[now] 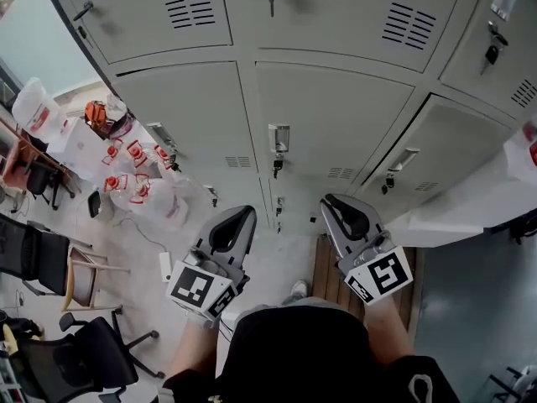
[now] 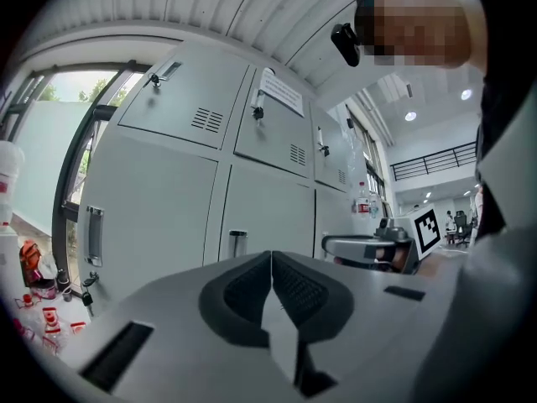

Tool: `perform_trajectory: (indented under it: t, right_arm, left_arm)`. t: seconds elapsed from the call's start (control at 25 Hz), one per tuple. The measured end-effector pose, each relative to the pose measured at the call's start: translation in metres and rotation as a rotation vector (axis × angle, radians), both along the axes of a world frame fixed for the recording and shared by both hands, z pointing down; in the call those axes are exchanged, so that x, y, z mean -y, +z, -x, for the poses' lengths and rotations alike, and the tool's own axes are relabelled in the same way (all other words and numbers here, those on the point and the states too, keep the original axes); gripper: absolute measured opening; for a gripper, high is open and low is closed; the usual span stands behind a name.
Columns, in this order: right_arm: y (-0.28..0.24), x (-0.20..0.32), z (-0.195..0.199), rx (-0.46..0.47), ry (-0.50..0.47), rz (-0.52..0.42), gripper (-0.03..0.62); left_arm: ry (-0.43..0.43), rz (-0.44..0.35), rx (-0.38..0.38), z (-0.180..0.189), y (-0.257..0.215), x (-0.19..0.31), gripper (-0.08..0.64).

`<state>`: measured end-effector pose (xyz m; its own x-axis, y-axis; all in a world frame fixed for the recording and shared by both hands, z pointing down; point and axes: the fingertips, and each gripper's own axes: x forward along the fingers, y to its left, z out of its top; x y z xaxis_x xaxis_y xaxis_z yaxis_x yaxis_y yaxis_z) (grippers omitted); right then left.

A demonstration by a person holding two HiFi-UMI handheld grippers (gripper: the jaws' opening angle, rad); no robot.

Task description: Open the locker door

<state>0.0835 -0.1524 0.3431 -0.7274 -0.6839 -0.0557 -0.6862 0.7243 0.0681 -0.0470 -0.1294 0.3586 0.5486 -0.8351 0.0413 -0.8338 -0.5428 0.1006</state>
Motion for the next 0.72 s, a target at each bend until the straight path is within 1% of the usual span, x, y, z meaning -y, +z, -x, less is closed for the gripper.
perform_trajectory:
  t: [0.32, 0.52, 0.64, 0.72]
  right_arm:
    - [0.009, 0.037, 0.013, -0.006, -0.088, 0.019, 0.048]
    - [0.018, 0.055, 0.03, -0.026, -0.106, 0.035, 0.049]
    - [0.02, 0.065, 0.041, -0.031, -0.097, 0.043, 0.049]
    - [0.023, 0.073, 0.048, -0.039, -0.081, 0.046, 0.049]
  left_arm:
    - [-0.084, 0.009, -0.002, 0.005, 0.005, 0.02, 0.023]
    - [-0.114, 0.024, -0.017, 0.021, 0.008, 0.027, 0.023]
    - [-0.113, 0.033, 0.008, 0.034, 0.008, 0.031, 0.023]
    - [-0.104, 0.028, 0.011, 0.043, 0.005, 0.033, 0.023]
